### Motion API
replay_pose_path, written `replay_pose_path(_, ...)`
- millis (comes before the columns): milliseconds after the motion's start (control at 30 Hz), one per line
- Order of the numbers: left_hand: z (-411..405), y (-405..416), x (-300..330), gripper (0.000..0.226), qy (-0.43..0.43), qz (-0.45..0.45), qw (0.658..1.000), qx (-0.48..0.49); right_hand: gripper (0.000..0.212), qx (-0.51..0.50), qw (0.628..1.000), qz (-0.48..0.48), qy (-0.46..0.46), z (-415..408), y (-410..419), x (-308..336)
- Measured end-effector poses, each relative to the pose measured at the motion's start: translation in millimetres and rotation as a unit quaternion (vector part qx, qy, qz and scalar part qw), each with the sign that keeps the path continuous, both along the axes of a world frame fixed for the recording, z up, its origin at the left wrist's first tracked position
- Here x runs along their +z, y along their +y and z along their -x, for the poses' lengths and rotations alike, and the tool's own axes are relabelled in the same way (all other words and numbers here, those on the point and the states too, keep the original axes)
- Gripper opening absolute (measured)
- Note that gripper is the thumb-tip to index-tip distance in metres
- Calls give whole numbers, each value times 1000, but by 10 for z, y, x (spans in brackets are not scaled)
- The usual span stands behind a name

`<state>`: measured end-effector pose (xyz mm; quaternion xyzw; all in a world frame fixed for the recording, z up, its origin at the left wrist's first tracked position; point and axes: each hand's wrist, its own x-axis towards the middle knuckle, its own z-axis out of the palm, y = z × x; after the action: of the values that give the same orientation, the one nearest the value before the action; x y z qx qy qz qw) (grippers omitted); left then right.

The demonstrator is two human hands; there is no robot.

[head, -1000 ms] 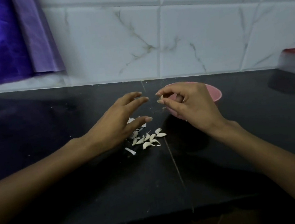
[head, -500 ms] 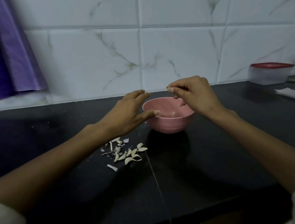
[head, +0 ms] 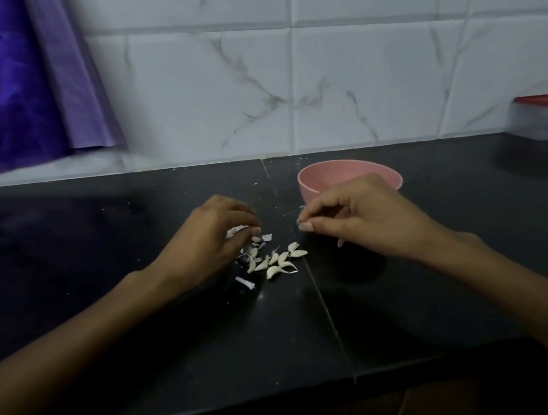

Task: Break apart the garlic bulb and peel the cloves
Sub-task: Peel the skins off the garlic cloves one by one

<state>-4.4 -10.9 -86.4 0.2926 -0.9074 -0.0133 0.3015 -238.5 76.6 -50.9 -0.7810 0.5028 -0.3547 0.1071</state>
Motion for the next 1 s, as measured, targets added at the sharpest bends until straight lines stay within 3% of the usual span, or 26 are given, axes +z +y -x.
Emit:
replay_pose_path(300, -56, -29, -140, 16, 21, 23, 999, -19, 18, -27, 976, -18, 216, -114, -207, -227)
replay_pose_path(633, -38, 13, -134, 22, 36, 14, 999, -27, 18, -47, 966, -16, 254, -114, -230, -307)
replay_pose_path(800, 10, 91, -87, 23, 132, -102, 986, -17, 12, -23, 994, -39, 101, -174, -226, -208)
replay_pose_path(900, 41, 118, -63, 33, 212, -248, 944, -49, 10, 9, 998, -51, 19, -249, -275, -137)
replay_pose_path(1000, 32, 82, -52, 32, 273, -287, 916, -56, 8, 30, 998, -59, -14, -332, -363, -104)
